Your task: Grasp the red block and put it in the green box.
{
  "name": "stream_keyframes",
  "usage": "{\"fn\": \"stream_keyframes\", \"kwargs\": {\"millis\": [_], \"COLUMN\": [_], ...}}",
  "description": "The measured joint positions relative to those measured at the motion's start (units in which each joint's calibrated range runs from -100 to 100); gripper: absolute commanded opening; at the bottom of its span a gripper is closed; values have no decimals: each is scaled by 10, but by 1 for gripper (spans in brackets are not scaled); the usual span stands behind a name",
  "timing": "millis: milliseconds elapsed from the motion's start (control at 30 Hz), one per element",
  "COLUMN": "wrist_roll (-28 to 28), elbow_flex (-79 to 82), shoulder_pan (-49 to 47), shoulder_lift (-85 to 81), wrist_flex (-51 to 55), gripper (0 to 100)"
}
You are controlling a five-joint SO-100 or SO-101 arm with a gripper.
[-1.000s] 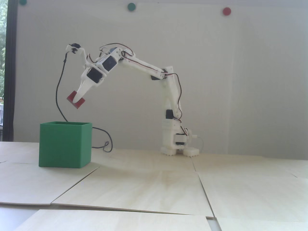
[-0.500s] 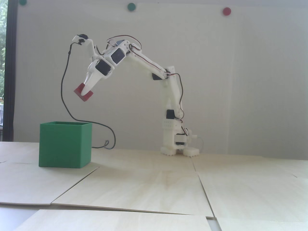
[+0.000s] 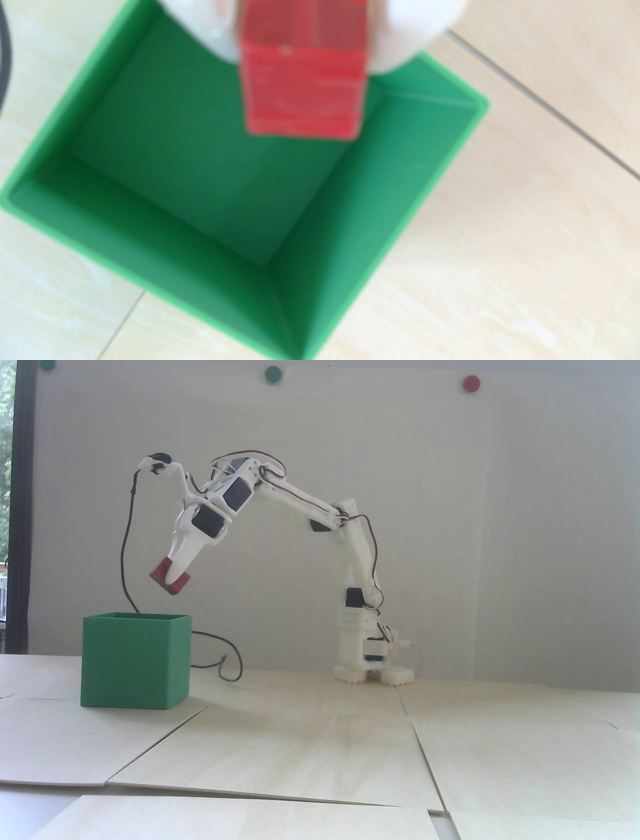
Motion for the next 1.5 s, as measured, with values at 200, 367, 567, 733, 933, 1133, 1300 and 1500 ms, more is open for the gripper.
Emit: {"fn": "stream_keyframes", "kwargs": {"millis": [200, 367, 567, 733, 933, 1133, 1300, 1500], "wrist_roll": [0, 0, -1, -1, -1, -10, -41, -67], "elbow_flex": [0, 0, -1, -1, -1, -1, -1, 50], "shoulder_pan": [0, 0, 7, 6, 7, -26, -84, -160], "shoulder_lift": [0, 0, 0, 0, 0, -26, -144, -292], "wrist_flex": [-6, -7, -7, -7, -6, 72, 191, 280], "gripper": [7, 14, 15, 14, 13, 2, 2, 2]}}
